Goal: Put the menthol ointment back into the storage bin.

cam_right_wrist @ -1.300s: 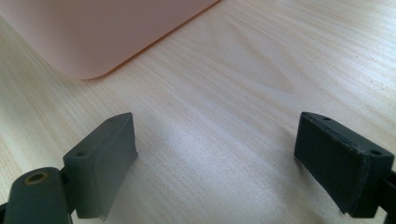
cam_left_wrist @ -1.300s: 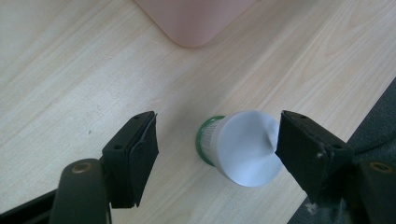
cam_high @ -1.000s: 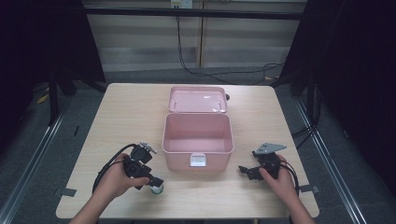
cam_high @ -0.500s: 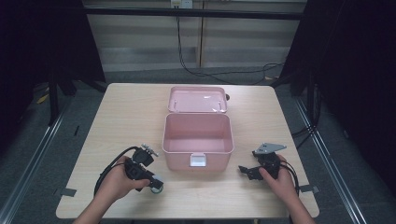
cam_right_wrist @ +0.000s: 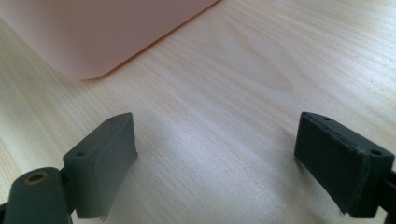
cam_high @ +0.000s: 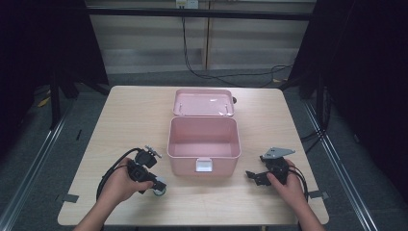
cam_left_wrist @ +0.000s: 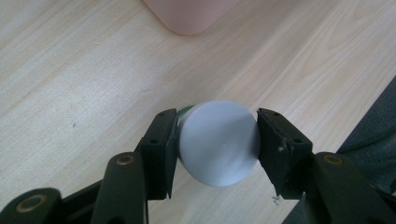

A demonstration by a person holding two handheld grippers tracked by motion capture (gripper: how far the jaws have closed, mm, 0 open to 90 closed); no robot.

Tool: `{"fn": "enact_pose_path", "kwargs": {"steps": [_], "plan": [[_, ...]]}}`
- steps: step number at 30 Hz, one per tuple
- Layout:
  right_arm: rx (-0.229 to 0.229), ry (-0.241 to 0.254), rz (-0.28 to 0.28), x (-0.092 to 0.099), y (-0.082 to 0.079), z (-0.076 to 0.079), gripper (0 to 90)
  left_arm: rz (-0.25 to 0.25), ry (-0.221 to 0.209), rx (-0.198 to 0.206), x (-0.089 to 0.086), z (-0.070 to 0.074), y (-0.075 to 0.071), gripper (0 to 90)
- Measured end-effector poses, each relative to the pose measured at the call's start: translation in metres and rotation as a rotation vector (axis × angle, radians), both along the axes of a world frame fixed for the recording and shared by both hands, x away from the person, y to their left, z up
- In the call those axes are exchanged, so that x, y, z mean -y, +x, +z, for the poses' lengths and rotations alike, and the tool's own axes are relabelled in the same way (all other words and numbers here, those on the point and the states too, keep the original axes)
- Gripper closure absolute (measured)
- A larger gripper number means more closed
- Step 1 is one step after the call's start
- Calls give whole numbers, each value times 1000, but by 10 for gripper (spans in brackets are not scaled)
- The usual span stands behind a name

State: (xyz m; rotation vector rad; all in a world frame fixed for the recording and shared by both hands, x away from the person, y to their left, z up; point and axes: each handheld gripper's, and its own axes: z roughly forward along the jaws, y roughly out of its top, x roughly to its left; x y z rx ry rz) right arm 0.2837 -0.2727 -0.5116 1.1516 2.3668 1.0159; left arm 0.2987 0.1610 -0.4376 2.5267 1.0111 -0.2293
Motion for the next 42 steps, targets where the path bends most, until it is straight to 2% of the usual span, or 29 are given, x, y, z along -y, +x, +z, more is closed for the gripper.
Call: {"fn": "enact_pose_path", "kwargs": {"steps": [4,8,12,13,15,17,20,23,29,32,42], "plan": [[-2,2,0,0,0,0,120,-8,-6,-9,1,0,-2,466],[0,2,2,0,0,0,119,-18,10,-2,2,0,-6,418],[0,2,1,0,0,0,119,-34,44,8,3,0,-7,446],[0,2,1,0,0,0,120,-33,50,5,3,1,-7,492],[0,2,1,0,0,0,119,-36,63,-10,3,1,-7,497],[1,1,1,0,0,0,119,-25,70,-12,1,6,-5,499],[1,1,2,0,0,0,119,-2,49,-18,-1,14,-3,500],[-1,2,0,0,0,0,119,-3,49,-26,-4,23,0,500],[0,2,0,0,0,0,119,9,42,-12,-6,38,5,500],[0,2,0,0,0,0,119,8,36,-17,-6,44,9,500],[-1,2,0,0,0,0,119,15,57,-23,-7,62,18,500]]}}
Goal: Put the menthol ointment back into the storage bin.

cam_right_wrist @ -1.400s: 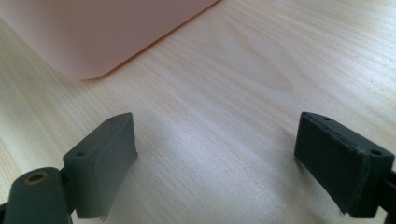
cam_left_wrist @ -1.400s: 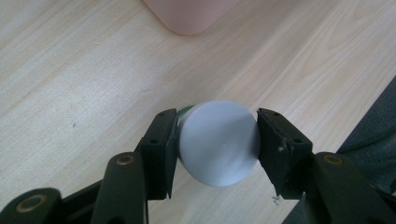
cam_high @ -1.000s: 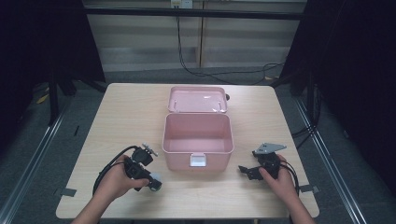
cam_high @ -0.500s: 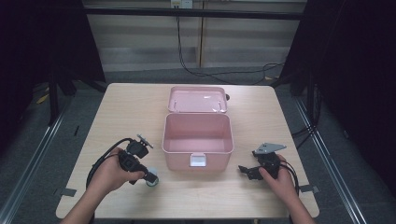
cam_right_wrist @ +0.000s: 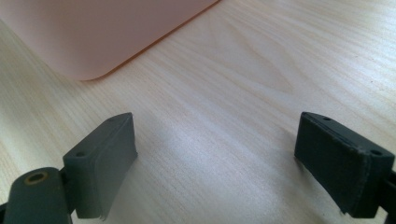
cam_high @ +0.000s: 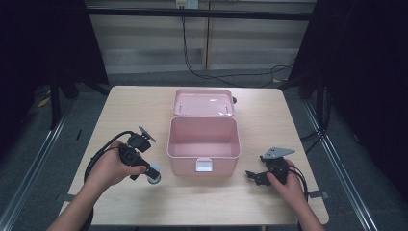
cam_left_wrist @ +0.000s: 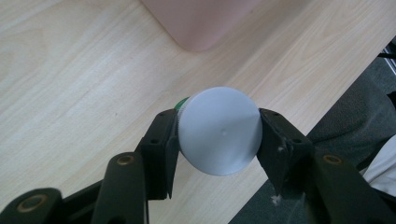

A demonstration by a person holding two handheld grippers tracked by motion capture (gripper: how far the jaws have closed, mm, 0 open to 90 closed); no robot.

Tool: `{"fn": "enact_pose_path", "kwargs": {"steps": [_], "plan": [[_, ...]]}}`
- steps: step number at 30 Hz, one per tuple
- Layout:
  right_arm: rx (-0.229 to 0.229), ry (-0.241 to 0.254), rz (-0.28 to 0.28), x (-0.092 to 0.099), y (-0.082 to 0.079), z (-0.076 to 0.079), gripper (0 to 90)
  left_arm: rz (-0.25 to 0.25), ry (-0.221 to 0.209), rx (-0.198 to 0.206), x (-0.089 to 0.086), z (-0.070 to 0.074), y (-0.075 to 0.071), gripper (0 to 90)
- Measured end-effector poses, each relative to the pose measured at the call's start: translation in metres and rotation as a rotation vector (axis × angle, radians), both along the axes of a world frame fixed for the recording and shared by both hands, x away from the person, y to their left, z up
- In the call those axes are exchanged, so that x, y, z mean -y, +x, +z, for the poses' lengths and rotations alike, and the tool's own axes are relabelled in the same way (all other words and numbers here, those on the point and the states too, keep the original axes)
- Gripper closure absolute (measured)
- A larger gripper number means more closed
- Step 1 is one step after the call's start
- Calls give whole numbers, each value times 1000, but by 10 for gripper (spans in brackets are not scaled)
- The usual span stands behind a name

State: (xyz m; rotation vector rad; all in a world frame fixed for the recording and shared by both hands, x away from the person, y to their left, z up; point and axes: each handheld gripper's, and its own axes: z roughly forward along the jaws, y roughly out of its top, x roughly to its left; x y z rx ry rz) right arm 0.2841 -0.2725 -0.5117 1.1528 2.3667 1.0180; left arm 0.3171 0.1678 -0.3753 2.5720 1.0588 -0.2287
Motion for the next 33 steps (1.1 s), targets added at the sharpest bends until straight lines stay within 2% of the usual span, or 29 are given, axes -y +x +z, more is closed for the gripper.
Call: {"fn": "enact_pose_path", "kwargs": {"steps": [16,33], "plan": [[0,0,0,0,0,0,119,13,2,-14,-5,17,12,500],[0,0,0,0,0,0,119,6,20,-12,3,37,26,500]]}}
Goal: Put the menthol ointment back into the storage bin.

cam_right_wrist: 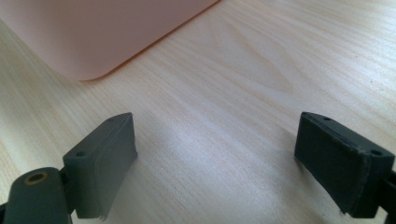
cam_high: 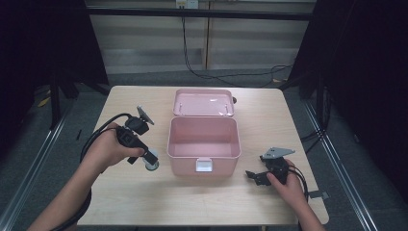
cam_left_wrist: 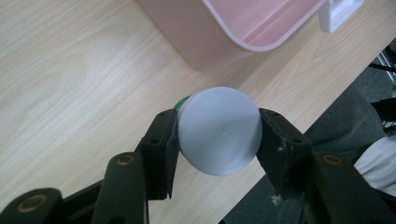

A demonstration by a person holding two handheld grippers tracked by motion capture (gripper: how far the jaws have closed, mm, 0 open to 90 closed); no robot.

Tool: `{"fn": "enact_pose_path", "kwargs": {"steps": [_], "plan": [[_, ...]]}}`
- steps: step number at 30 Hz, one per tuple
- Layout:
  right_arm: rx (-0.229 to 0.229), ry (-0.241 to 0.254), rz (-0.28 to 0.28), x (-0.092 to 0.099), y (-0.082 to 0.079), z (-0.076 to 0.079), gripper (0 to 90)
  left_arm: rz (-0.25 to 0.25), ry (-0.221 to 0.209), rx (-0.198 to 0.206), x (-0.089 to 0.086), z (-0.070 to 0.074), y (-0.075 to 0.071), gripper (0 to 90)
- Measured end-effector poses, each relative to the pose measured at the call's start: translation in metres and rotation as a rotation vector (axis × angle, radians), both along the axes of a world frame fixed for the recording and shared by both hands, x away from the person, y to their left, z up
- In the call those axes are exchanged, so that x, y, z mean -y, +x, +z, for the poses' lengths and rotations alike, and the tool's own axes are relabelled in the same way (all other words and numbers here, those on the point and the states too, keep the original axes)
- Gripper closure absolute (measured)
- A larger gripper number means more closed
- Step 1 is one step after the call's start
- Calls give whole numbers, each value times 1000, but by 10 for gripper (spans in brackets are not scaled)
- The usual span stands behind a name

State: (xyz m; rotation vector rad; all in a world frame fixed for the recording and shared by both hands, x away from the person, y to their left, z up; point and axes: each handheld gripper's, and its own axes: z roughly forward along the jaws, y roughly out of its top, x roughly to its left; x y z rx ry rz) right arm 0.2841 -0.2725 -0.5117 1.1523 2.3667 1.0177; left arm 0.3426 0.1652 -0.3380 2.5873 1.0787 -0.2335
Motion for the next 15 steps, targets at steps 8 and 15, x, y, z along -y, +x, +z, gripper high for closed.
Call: {"fn": "enact_pose_path", "kwargs": {"steps": [8,15], "plan": [[0,1,0,0,0,0,119,1,3,9,7,10,9,500],[3,1,0,0,0,0,119,-5,13,17,14,22,17,500]]}}
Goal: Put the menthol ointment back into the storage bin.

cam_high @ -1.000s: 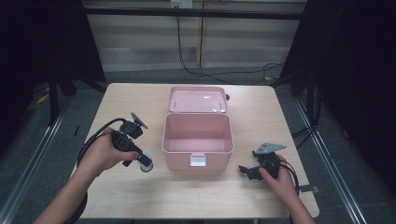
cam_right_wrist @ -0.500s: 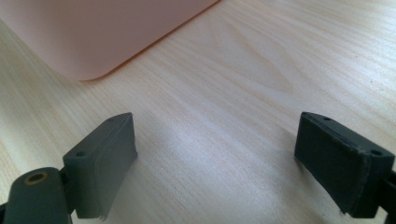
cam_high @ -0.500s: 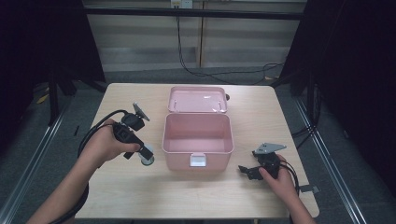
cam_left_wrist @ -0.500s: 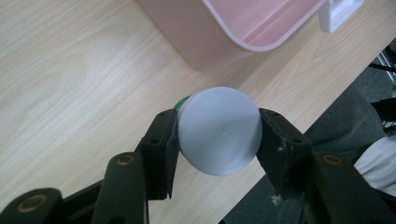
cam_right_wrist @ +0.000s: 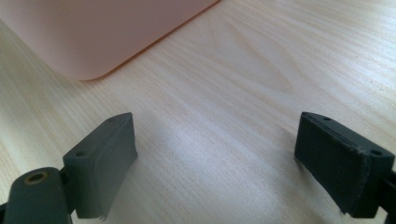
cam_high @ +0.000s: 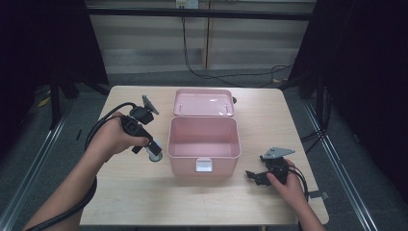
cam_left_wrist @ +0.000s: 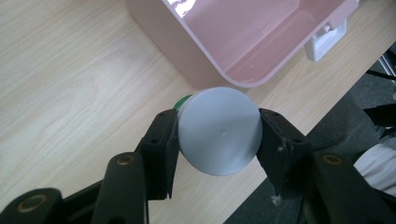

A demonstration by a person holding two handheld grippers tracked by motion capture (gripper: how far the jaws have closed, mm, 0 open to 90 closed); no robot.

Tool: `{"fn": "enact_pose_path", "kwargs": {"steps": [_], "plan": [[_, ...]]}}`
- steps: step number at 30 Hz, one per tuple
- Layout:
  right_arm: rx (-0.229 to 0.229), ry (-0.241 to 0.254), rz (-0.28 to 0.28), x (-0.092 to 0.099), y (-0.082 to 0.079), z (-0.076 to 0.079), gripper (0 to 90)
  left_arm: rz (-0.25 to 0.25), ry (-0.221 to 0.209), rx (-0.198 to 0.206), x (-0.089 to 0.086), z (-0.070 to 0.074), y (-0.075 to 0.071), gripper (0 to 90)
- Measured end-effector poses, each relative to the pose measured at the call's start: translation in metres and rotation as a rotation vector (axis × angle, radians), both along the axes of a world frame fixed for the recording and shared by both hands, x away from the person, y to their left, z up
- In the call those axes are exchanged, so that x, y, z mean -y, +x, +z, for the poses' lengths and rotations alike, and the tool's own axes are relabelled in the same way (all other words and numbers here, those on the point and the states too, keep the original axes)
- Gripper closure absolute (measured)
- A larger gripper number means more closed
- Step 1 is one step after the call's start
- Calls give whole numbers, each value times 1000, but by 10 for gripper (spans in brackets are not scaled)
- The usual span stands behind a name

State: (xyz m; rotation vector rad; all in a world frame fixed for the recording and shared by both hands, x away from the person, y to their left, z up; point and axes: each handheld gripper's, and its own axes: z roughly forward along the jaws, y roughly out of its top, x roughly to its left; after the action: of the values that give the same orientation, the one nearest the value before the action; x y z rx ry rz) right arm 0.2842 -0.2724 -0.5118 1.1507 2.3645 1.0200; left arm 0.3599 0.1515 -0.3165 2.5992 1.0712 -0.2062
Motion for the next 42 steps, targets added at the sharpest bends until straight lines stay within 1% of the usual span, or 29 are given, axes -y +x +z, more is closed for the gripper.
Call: {"fn": "enact_pose_path", "kwargs": {"steps": [5,8,9,10,13,14,15,21,24,28,32,37,38,39,41,42], "plan": [[0,0,0,0,0,0,119,13,-5,4,2,8,6,500],[0,0,0,0,0,0,119,15,-3,3,3,12,9,500],[0,0,0,0,0,0,119,10,4,-1,3,13,10,500],[0,0,0,0,0,0,119,19,0,3,4,14,11,500],[0,0,0,0,0,0,119,19,2,8,5,18,14,500],[0,0,0,0,0,0,119,24,-3,9,6,19,15,500],[1,0,1,0,0,0,119,24,2,9,6,20,16,500],[0,0,0,0,0,0,119,30,3,15,12,27,23,500],[0,0,-1,0,0,0,119,38,0,19,16,30,26,500],[-1,0,0,0,0,0,119,37,0,17,22,33,30,500],[0,0,0,0,0,0,119,42,-6,24,28,36,35,500],[0,0,0,0,0,0,119,43,0,30,35,40,40,500],[0,0,0,0,0,0,119,50,-1,33,37,41,40,500],[0,0,0,0,0,0,119,44,1,27,39,41,40,500],[-2,-1,1,0,0,0,119,34,-10,22,43,41,41,500],[-2,-1,1,0,0,0,119,30,-4,19,45,41,41,500]]}}
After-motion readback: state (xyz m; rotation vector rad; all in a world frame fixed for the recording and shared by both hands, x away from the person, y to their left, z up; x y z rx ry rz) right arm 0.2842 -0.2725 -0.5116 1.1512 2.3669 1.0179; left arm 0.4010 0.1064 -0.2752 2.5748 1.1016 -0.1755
